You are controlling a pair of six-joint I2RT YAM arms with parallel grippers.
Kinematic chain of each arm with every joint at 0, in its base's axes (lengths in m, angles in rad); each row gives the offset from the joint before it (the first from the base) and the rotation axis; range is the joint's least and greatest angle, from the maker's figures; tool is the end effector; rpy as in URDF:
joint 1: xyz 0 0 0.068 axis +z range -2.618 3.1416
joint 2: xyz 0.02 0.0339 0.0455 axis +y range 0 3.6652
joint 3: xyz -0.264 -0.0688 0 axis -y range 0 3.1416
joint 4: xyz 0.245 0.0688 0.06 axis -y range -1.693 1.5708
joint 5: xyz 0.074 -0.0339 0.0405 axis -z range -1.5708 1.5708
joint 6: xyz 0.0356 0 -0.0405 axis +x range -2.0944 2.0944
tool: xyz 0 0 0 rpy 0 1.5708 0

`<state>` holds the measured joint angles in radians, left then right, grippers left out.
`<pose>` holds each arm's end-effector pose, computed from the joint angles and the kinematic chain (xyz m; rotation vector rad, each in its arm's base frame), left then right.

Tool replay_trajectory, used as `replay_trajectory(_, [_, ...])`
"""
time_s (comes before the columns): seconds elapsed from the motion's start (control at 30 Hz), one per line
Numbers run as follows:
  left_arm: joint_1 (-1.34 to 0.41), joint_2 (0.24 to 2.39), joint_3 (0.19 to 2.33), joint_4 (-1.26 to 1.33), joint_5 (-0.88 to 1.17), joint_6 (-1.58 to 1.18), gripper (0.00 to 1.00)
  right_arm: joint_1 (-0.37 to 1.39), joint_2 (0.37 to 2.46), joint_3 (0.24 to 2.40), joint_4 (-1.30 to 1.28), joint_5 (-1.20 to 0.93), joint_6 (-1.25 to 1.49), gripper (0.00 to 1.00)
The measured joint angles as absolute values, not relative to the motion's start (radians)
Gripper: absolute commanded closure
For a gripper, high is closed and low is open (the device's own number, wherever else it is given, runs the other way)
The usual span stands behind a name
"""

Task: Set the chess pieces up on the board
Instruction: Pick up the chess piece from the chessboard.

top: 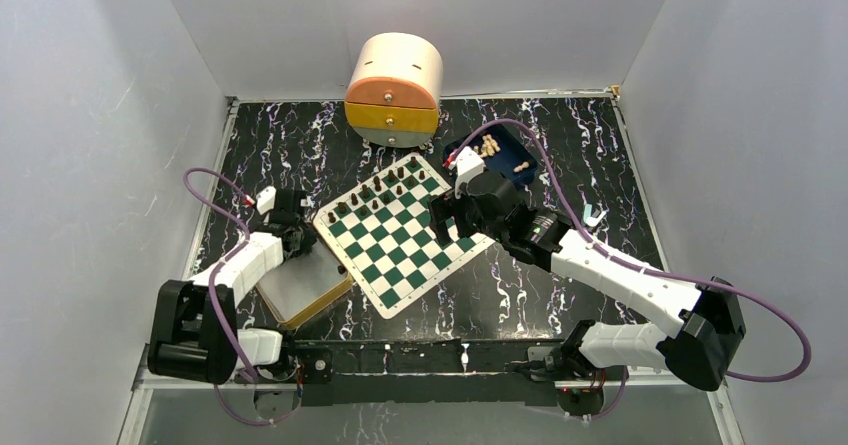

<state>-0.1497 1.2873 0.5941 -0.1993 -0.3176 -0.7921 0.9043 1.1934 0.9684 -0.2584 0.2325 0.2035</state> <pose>0.2396 -0.0249 0.1726 -0.8864 2.2345 -0.0416 0.1741 0.2080 0.3123 -0.5721 1.9900 0.4516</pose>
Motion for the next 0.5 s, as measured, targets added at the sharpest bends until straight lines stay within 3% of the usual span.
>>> replay_trajectory(0.5, [-0.147, 1.174, 0.854, -0.484, -0.181, -0.595, 0.92, 0.904, 1.199, 0.972, -0.204, 0.183, 0.197, 0.01])
